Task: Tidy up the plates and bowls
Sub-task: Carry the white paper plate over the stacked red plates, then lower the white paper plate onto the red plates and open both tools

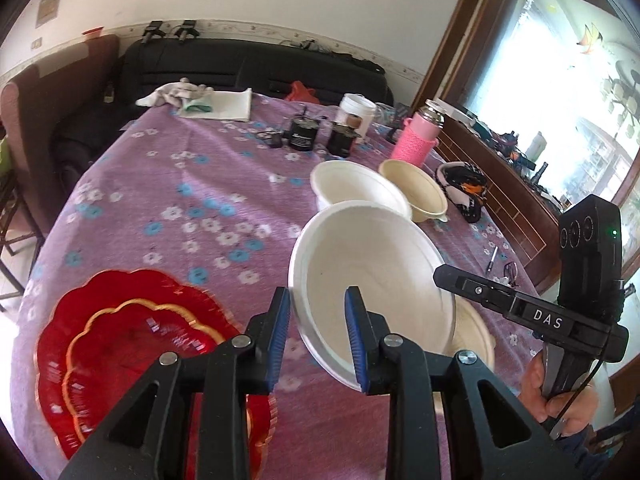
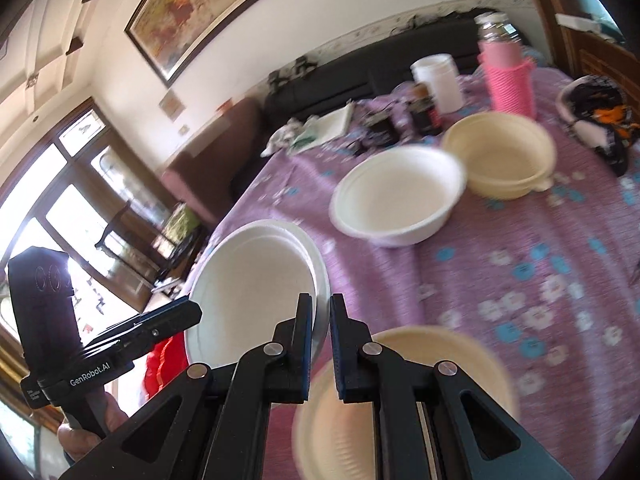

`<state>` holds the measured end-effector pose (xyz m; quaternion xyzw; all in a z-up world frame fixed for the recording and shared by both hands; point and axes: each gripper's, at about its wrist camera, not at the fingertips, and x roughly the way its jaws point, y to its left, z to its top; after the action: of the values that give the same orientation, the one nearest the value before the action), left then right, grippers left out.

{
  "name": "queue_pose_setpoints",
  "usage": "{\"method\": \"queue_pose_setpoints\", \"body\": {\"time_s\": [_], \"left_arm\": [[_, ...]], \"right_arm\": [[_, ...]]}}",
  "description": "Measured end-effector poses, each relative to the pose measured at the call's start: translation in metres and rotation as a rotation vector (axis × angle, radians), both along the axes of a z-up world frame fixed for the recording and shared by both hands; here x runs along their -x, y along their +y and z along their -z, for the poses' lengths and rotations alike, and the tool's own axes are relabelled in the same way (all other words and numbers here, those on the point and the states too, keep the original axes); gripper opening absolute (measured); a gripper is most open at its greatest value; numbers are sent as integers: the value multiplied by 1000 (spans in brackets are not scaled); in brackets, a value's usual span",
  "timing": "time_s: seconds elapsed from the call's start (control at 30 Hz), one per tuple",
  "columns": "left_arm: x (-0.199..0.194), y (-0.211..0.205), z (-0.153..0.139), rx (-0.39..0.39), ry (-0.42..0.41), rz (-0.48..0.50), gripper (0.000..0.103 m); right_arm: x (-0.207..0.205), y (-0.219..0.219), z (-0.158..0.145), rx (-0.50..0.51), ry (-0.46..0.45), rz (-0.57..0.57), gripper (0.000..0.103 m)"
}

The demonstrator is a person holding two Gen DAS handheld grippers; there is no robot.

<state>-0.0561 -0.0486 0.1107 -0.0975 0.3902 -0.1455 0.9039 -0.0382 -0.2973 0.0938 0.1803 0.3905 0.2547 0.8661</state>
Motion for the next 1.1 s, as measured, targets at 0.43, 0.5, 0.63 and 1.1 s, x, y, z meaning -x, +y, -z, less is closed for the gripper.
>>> {"method": "queue_pose_setpoints", "body": {"time_s": [0.43,0.5,0.63,1.1], "left_arm": [[42,100,24,50,33,-185,29],[46,110,28,59,38,-201,29],[53,127,38,69,54,-233,29],[55,152,56,106,85,-278,30]], "right_arm": [[2,115,19,38,67,-200,12],[2,125,22,48,75,-217,12],[3,148,32,74,95,-250,13],[8,184,55,130,119,-299,14]]}}
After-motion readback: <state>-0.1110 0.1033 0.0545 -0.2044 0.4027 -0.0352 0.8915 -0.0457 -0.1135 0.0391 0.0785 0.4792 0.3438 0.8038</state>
